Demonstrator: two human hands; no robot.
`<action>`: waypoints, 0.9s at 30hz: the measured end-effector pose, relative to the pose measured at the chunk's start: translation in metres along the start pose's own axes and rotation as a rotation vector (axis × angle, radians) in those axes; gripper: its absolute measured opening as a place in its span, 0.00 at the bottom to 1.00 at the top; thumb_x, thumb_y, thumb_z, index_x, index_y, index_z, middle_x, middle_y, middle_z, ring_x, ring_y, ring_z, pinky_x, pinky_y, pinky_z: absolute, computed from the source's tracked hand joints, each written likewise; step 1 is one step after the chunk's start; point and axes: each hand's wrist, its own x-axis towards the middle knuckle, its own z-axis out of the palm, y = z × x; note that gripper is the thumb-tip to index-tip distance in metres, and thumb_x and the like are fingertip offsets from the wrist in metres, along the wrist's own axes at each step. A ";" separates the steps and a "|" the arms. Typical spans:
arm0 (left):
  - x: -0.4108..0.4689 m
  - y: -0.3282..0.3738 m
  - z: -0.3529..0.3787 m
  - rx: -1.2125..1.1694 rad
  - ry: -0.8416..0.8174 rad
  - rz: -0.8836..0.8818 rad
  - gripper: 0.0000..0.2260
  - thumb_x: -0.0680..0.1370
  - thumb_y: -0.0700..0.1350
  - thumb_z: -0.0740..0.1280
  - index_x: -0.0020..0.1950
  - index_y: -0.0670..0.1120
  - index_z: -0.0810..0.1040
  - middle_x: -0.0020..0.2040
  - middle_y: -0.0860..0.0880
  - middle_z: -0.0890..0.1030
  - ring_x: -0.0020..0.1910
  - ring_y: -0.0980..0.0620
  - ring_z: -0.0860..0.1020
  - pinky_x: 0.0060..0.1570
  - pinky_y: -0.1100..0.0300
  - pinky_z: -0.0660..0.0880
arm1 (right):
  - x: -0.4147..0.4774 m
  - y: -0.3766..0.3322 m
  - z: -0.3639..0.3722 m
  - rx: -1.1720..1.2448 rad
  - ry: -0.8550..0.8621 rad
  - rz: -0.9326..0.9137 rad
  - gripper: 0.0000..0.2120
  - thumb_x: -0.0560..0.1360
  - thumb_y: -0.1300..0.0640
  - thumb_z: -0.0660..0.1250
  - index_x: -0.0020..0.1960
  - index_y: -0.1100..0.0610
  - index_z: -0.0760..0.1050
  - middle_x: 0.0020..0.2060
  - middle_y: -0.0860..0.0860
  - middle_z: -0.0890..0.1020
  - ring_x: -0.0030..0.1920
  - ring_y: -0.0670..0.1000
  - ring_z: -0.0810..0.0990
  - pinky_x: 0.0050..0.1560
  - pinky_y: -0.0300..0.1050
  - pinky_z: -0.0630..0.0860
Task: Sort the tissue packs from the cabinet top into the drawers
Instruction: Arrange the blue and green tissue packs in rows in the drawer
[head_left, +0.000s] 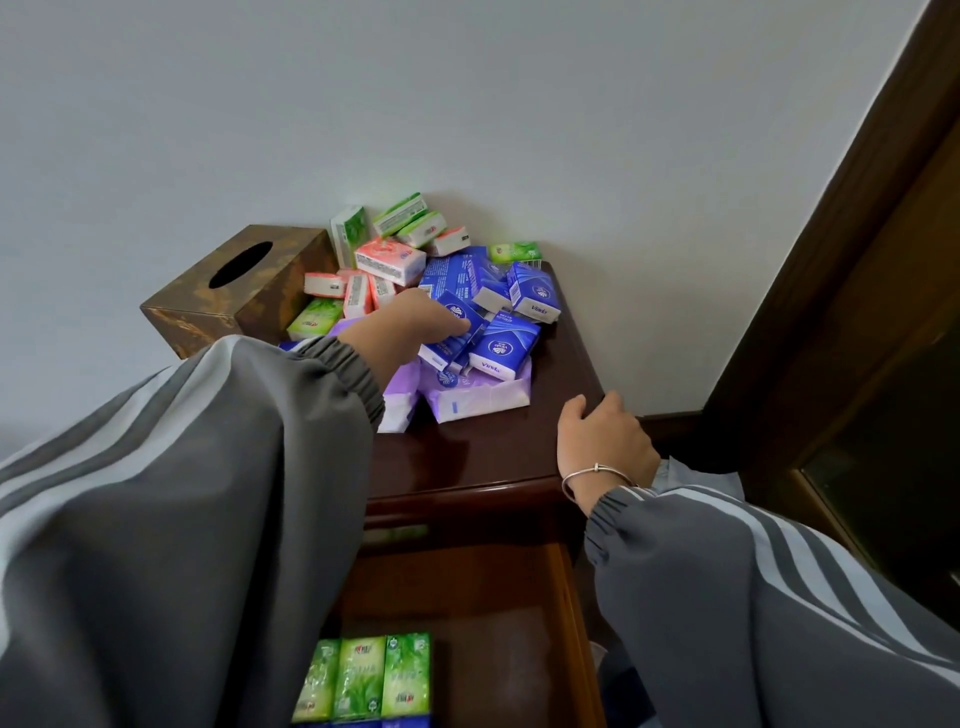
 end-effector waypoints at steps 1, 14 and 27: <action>0.001 -0.001 0.000 -0.035 -0.002 -0.009 0.26 0.74 0.49 0.72 0.66 0.40 0.69 0.64 0.43 0.74 0.56 0.47 0.73 0.49 0.57 0.69 | 0.000 0.000 0.000 -0.001 0.001 0.000 0.18 0.77 0.46 0.55 0.56 0.59 0.72 0.49 0.58 0.81 0.48 0.61 0.80 0.38 0.46 0.64; -0.016 -0.013 -0.016 -0.561 0.126 0.027 0.20 0.71 0.47 0.75 0.59 0.42 0.73 0.50 0.47 0.80 0.36 0.57 0.77 0.29 0.66 0.68 | -0.001 0.001 -0.001 -0.002 0.005 -0.008 0.19 0.76 0.46 0.55 0.55 0.59 0.72 0.49 0.58 0.81 0.48 0.62 0.80 0.39 0.47 0.65; -0.079 -0.193 -0.070 -1.319 0.101 -0.009 0.10 0.78 0.48 0.64 0.56 0.45 0.77 0.44 0.49 0.84 0.39 0.55 0.83 0.38 0.63 0.80 | -0.001 0.000 -0.005 0.017 -0.007 0.019 0.20 0.75 0.46 0.56 0.57 0.60 0.73 0.53 0.62 0.80 0.54 0.65 0.78 0.51 0.53 0.71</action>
